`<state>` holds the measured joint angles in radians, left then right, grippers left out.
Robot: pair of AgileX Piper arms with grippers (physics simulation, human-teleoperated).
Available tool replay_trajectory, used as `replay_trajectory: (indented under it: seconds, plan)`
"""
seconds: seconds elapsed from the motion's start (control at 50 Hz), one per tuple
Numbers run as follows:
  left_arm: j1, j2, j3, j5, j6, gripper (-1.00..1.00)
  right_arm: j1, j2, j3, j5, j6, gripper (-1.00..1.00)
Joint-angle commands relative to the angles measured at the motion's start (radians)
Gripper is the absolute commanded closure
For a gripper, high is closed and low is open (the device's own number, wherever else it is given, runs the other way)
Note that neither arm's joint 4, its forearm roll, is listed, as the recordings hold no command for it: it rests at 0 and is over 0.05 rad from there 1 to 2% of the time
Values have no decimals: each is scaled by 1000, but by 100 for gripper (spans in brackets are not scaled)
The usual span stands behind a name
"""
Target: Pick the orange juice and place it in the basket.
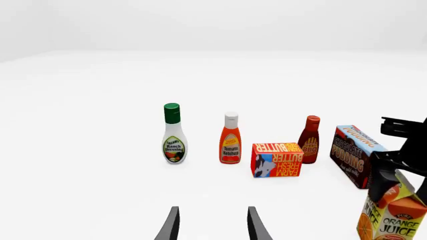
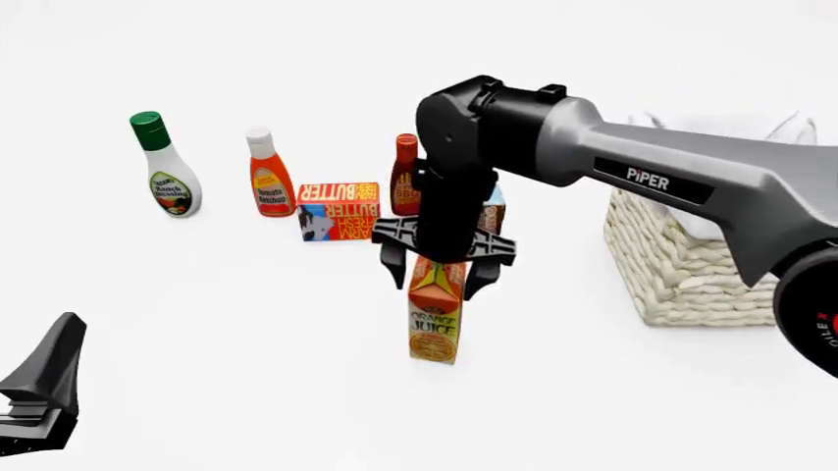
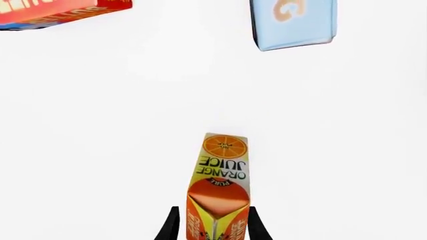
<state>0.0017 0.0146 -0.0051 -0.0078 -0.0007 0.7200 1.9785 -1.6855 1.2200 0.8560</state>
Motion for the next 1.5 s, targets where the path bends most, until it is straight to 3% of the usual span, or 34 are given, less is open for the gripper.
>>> replay_trajectory:
  seconds: [0.02,0.2,0.22,0.62,1.24,1.42,1.5]
  plan:
    - [0,0,0,0,0,-100,-3,24,-11,0,-6,-100]
    - [0,0,0,0,0,-100,-37,23,20,0,-33,-100]
    - [0,0,0,0,0,-100,-44,23,26,0,-40,100]
    - [0,0,0,0,0,-100,-40,9,38,0,-39,100]
    - [0,0,0,0,0,-100,10,-131,37,0,-38,100]
    - [0,0,0,0,0,-100,3,-150,36,0,-61,100]
    - [0,0,0,0,0,-100,-16,-156,27,0,-119,100]
